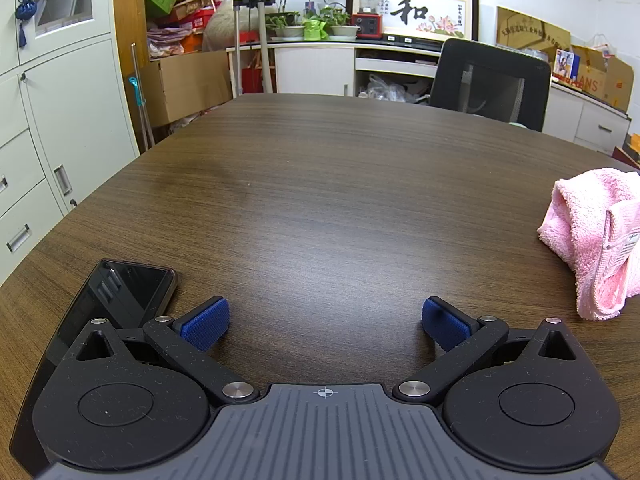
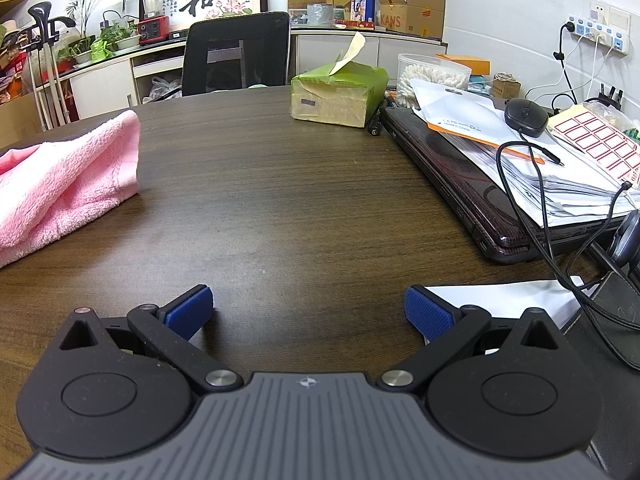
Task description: Fold towel
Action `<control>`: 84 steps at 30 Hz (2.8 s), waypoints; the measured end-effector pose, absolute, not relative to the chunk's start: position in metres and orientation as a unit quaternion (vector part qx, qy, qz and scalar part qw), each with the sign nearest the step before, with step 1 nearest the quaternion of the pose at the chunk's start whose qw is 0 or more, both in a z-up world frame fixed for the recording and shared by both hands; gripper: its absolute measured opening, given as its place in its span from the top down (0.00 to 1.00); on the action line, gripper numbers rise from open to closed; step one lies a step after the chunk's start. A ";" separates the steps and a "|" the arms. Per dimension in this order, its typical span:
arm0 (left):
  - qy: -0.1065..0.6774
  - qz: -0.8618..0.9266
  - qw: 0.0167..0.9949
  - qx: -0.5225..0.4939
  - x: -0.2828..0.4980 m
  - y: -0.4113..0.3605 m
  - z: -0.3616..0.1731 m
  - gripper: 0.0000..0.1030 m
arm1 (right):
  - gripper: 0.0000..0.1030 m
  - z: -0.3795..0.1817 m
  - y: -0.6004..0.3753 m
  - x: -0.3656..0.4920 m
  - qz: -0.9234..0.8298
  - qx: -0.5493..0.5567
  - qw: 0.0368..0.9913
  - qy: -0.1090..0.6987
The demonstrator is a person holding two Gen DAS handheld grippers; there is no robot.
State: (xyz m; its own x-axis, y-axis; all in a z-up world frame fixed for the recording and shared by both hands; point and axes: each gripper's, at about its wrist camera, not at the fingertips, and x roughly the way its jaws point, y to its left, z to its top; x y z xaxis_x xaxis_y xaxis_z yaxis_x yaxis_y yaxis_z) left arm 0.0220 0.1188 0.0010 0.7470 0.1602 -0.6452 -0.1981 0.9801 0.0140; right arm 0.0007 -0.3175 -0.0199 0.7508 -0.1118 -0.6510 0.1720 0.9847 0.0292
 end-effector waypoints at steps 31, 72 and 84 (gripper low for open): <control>0.342 0.096 0.934 -0.028 0.022 0.119 0.001 0.00 | 0.00 -0.020 -0.308 0.004 -0.108 0.055 0.931 0.343; 0.321 0.085 0.942 -0.045 0.013 0.119 0.004 0.00 | 0.00 -0.020 -0.306 0.008 -0.042 0.033 0.937 0.346; 0.267 -0.026 0.963 -0.014 -0.020 0.080 0.036 0.00 | 0.00 -0.020 -0.305 0.007 -0.037 0.031 0.937 0.346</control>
State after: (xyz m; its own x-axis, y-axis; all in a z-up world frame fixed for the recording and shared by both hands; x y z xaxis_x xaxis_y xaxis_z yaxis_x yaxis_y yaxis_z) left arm -0.0200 0.0796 0.0358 0.8561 -0.0569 -0.5136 0.0414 0.9983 -0.0415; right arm 0.0073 -0.3052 -0.0198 0.7582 -0.0486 -0.6502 0.0916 0.9953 0.0323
